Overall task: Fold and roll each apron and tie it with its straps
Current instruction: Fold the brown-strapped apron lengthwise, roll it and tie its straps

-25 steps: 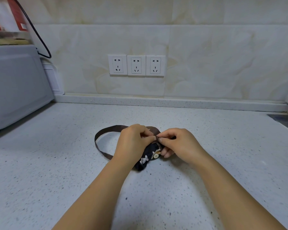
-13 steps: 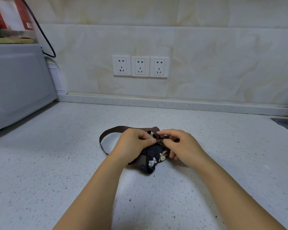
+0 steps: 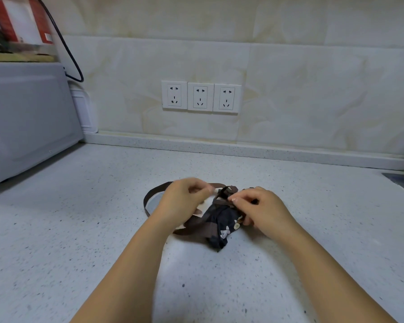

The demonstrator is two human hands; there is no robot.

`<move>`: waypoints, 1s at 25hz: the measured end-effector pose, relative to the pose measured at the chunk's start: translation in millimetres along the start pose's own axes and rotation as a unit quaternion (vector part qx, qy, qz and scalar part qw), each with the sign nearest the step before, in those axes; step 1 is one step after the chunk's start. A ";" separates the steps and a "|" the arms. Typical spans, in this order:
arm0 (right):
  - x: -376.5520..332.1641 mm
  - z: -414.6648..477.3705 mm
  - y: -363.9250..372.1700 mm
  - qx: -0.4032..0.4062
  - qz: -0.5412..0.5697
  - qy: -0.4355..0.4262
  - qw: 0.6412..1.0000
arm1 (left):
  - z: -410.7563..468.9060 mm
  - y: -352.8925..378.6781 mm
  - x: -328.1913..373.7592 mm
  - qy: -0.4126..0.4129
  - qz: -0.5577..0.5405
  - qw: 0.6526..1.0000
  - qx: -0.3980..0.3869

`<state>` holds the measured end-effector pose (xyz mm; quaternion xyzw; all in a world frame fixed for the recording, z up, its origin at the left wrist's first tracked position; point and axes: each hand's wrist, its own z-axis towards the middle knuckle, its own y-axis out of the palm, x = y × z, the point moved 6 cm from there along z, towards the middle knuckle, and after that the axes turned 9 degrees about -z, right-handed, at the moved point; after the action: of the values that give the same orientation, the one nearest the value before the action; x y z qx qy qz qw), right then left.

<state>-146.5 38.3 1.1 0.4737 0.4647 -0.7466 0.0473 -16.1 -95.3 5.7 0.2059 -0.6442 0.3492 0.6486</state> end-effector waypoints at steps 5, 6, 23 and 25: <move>13.9 -1.6 -11.0 0.098 -0.083 0.132 0.983 | 19.1 -32.7 -25.4 -0.038 0.342 0.933 0.103; 9.3 -4.4 -0.9 0.069 -0.122 0.126 0.982 | 20.0 -30.6 -32.6 -0.060 0.393 0.914 0.085; 1.1 -2.4 -31.2 0.045 0.198 -0.001 0.979 | 24.5 -29.3 -36.1 -0.040 -0.072 0.990 0.117; 3.0 -0.9 -34.5 0.048 0.252 -0.007 0.967 | 17.4 -5.8 -27.0 -0.093 -0.347 0.933 0.001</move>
<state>-165.2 59.5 21.1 0.5716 0.2939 -0.7354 0.2148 -22.0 -116.8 -18.2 0.4491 -0.5898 0.0820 0.6661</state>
